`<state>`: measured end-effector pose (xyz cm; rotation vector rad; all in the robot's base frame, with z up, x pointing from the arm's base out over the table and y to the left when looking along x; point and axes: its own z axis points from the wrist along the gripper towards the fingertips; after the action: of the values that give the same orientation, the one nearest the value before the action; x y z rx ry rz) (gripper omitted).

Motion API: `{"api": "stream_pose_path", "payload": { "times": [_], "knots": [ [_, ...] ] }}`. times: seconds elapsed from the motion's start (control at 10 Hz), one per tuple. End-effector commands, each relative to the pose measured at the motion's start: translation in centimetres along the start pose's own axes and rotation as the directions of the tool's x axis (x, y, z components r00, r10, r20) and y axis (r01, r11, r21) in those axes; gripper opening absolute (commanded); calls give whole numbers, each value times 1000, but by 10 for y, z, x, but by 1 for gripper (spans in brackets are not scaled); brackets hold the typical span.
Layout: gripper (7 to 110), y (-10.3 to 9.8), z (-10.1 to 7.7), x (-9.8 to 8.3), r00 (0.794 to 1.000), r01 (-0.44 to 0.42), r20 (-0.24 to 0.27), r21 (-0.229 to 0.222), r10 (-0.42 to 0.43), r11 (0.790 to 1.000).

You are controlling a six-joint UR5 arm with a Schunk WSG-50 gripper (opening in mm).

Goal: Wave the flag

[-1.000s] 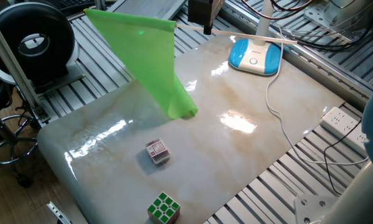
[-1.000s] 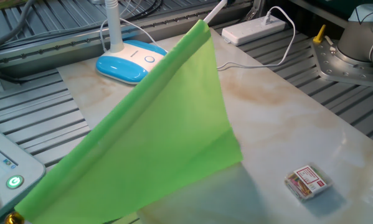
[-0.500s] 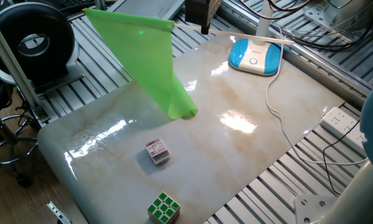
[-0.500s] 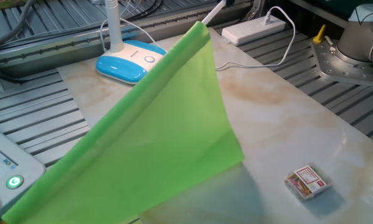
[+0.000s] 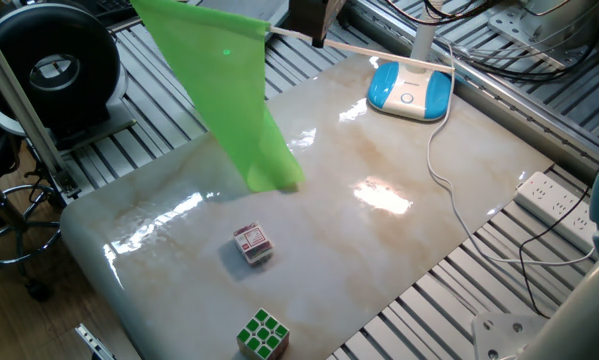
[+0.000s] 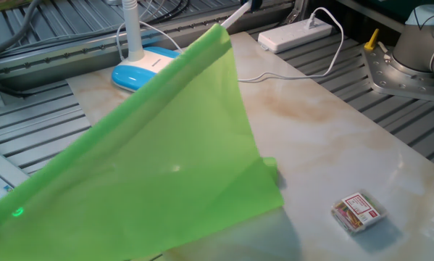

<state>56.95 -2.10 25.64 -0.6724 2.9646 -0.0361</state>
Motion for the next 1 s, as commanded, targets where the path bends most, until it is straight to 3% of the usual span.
{"api": "stream_pose_path", "payload": {
  "times": [0.0, 0.3, 0.9],
  "knots": [
    [7, -1, -1, -7, 999, -11, 31, 4, 11, 1000],
    [7, -2, -5, -1, 1000, -4, 9, 8, 4, 1000],
    [7, -7, -60, 15, 999, 20, -36, 14, -19, 1000]
  ]
}}
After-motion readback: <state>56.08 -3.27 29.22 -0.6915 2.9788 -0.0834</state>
